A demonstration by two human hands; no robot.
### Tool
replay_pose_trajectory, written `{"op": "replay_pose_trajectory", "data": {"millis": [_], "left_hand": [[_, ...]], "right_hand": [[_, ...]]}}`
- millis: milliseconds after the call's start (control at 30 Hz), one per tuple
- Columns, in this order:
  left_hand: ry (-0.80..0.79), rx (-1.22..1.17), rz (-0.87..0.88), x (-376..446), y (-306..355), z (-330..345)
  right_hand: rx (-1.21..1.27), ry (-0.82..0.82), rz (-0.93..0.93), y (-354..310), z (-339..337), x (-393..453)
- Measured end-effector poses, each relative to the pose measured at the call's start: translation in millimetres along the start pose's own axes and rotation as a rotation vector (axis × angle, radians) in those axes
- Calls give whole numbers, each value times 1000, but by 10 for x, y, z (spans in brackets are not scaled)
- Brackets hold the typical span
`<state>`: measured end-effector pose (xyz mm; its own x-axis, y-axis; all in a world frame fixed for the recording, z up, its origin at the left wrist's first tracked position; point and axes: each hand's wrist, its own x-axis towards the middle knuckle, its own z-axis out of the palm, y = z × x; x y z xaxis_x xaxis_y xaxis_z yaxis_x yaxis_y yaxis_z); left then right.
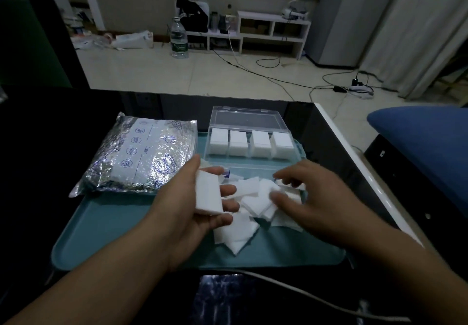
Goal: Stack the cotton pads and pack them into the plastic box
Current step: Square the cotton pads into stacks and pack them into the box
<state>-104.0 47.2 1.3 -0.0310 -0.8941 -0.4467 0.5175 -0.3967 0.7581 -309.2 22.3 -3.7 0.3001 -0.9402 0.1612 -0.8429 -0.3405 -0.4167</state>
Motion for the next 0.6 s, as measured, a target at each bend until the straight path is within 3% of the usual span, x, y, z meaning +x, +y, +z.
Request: {"op": "replay_pose_trajectory", "data": {"millis": [233, 600], "left_hand": [[-43, 24, 62, 5, -34, -32], [-20, -7, 60, -10, 17, -80]], "right_hand": [[-201, -52, 132, -126, 269, 138], [106, 115, 180, -76, 171, 208]]}}
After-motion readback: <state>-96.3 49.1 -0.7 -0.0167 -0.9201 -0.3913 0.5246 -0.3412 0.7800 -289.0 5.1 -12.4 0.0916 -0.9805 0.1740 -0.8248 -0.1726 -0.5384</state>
